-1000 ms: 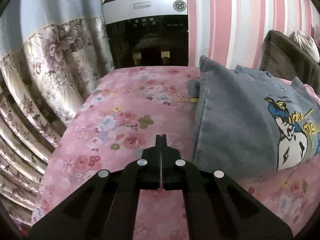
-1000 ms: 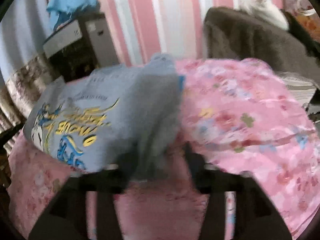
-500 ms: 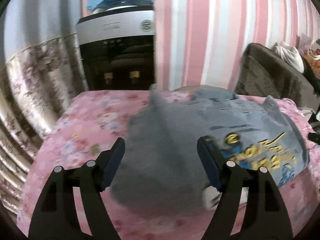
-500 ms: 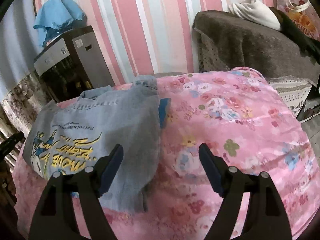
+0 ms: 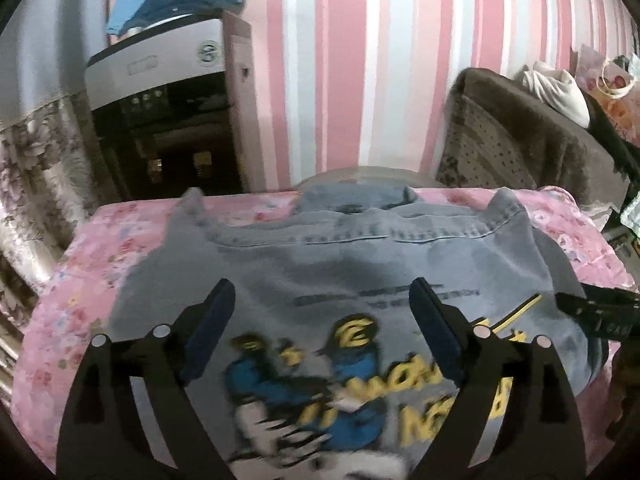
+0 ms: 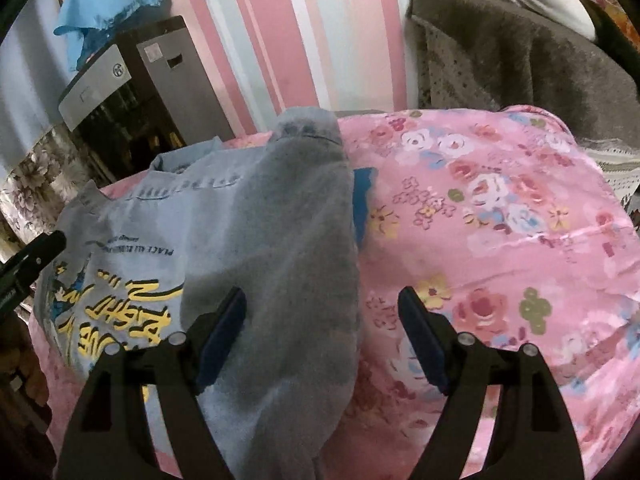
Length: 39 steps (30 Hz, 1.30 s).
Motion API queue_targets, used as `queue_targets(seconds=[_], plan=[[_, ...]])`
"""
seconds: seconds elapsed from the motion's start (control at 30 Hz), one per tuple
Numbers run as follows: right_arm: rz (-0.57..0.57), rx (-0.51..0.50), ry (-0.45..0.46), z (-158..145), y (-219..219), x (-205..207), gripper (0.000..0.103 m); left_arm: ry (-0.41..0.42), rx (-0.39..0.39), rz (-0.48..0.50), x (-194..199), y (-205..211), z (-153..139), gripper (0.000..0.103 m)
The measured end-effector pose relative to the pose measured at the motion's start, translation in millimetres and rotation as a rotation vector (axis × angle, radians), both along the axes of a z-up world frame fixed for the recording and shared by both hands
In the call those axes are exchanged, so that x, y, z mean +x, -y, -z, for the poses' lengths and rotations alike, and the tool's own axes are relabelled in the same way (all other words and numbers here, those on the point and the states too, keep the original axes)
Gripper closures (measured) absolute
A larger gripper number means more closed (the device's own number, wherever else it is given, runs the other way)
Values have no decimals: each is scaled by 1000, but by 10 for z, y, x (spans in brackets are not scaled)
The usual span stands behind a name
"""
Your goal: Fold large clothes
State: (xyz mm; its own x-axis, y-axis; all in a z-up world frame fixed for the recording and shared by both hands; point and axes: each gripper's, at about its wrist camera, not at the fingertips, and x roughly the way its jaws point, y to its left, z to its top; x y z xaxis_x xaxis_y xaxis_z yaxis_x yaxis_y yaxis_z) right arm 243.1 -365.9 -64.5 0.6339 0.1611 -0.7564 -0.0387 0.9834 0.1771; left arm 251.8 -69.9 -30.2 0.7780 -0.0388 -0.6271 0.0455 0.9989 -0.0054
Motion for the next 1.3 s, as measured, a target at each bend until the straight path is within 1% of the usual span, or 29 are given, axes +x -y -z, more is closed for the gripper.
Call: queue_targets(seconds=[0.1,0.17,0.23,0.3,0.37,0.4,0.43,0.47,0.5,0.53,0.57,0.6,0.63,0.77,0.83,0.9,0.93,1.0,1.03,1.07,1.1,1.13,1.2,1.27,1.3], plan=[[5,24,-12,44,-7,84,23,-21,-2,34,107,175,86,13],[-1,17,-12,45,-30,116,23,-34,19,54,163,281,185,6],[-12,1,-26,82,-47,164,23,-61,23,61,219,328,320,6],[-17,15,-46,128,-36,221,23,-73,27,57,244,336,427,6],[-22,32,-61,165,-38,263,27,-81,35,60,258,339,495,6],[-41,37,-64,167,-70,285,42,-92,46,60,277,355,526,6],[-60,41,-65,151,-111,298,48,-95,53,60,284,368,528,5],[-62,27,-64,141,-137,302,51,-92,60,59,287,381,527,5],[-78,5,-60,115,-196,314,57,-96,63,60,295,385,529,4],[-86,4,-57,98,-213,318,65,-103,63,62,308,391,539,4],[-88,12,-54,90,-211,309,69,-110,62,63,317,390,544,3],[-85,21,-45,71,-201,298,79,-116,66,65,326,392,547,3],[-82,43,-34,32,-182,278,86,-125,72,64,326,392,548,3],[-78,94,18,-211,-182,199,89,-167,94,61,379,417,610,3],[-99,110,51,-410,-264,156,90,-183,99,59,412,424,625,3],[-126,113,78,-582,-380,133,90,-186,82,60,423,401,620,3],[-140,116,93,-668,-455,114,90,-177,49,63,407,359,599,3],[-173,154,126,-851,-614,89,90,-166,-42,83,359,241,537,3],[-188,189,140,-932,-703,85,90,-155,-115,88,302,120,465,3],[-197,195,145,-976,-769,79,90,-140,-148,76,242,5,384,3],[-209,192,152,-1021,-888,81,90,-123,-155,71,198,-67,320,3],[-219,198,153,-1041,-948,86,90,-92,-151,63,120,-198,212,3],[-230,218,154,-1057,-1094,93,90,-55,-131,36,23,-425,65,3],[-229,278,153,-1039,-1263,126,90,-20,-118,0,-83,-712,-83,3],[-223,332,149,-997,-1323,149,90,-4,-119,-22,-131,-845,-144,3]])
